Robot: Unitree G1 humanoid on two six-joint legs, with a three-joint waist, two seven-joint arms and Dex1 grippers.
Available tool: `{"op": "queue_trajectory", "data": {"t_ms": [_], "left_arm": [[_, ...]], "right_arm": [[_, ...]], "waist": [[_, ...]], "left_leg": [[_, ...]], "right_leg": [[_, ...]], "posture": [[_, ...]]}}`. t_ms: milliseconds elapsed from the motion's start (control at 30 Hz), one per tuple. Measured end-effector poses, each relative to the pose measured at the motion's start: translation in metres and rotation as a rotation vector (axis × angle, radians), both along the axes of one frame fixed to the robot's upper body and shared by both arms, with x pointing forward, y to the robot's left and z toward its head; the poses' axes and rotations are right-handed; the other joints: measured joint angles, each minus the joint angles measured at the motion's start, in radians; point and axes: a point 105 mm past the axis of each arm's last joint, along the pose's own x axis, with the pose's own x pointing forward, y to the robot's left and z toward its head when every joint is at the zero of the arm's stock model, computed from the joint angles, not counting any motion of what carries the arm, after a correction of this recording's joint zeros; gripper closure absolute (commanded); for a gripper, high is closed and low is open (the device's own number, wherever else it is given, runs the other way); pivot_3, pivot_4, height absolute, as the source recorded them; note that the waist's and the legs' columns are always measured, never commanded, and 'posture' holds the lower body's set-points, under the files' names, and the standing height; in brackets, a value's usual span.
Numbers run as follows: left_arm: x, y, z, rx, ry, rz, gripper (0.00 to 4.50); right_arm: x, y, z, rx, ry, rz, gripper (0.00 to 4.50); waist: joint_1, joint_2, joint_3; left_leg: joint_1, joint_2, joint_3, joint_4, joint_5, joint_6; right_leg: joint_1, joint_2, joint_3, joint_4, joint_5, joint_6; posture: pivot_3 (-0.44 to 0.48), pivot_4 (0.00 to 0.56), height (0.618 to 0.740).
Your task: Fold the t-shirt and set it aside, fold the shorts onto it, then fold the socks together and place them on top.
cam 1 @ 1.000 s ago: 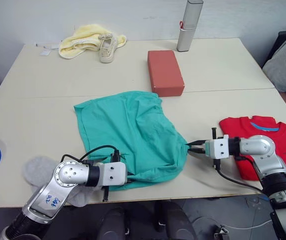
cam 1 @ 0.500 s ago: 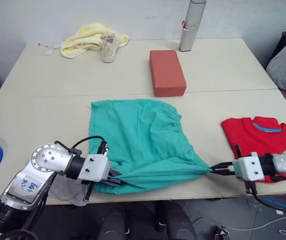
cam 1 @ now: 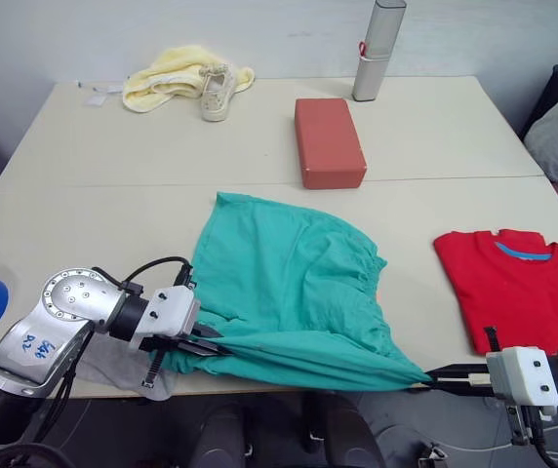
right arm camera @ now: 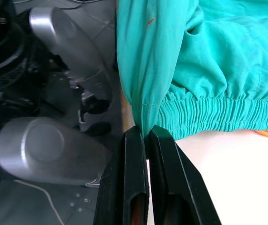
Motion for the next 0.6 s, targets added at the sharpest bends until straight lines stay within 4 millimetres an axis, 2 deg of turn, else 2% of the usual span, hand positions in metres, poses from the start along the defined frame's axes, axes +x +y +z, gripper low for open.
{"op": "queue_trajectory", "data": {"t_ms": [67,167,300,400,500,600], "left_arm": [[0.005,-0.002,0.003,-0.047,-0.016,0.041,3.81],[0.015,0.000,0.012,-0.113,-0.065,0.094,2.89],[0.035,0.009,0.036,-0.234,-0.167,0.181,1.66],[0.040,0.015,0.044,-0.259,-0.178,0.194,1.66],[0.047,0.022,0.053,-0.261,-0.170,0.211,1.15],[0.042,0.042,0.057,-0.154,-0.182,0.193,0.18]], "right_arm": [[0.014,-0.003,0.001,0.016,-0.068,-0.061,4.50],[0.024,-0.004,-0.004,0.045,-0.089,-0.112,4.50],[0.035,-0.002,-0.004,0.094,-0.099,-0.155,4.50],[0.039,-0.001,-0.005,0.094,-0.098,-0.151,4.50],[0.043,-0.004,-0.007,0.093,-0.088,-0.157,4.50],[0.045,-0.007,-0.013,0.085,-0.066,-0.161,4.50]], "waist": [[-0.001,-0.001,0.000],[-0.001,0.000,0.000],[-0.002,-0.001,0.000],[-0.003,0.000,0.000],[-0.003,-0.001,0.000],[-0.006,0.000,0.000]], "left_leg": [[-0.001,0.000,0.000,0.001,0.001,-0.002],[0.000,0.000,0.000,0.001,0.001,-0.002],[0.000,0.000,0.000,0.001,0.001,-0.002],[0.000,0.000,0.000,0.001,0.001,-0.003],[0.000,0.000,0.001,0.001,0.002,-0.003],[0.000,0.000,0.002,0.001,0.002,-0.003]], "right_leg": [[0.000,0.000,0.000,0.000,0.000,0.000],[0.000,0.000,0.000,0.000,0.000,0.000],[0.000,0.001,0.000,0.000,0.001,0.001],[0.000,0.001,0.000,0.000,0.001,0.001],[0.000,0.002,0.000,0.000,0.001,0.001],[-0.001,0.002,0.001,0.000,0.001,0.001]], "posture": [[0.000,0.150,0.740],[0.000,0.150,0.740],[0.000,0.150,0.740],[0.000,0.150,0.740],[0.000,0.150,0.740],[0.000,0.150,0.740]]}}
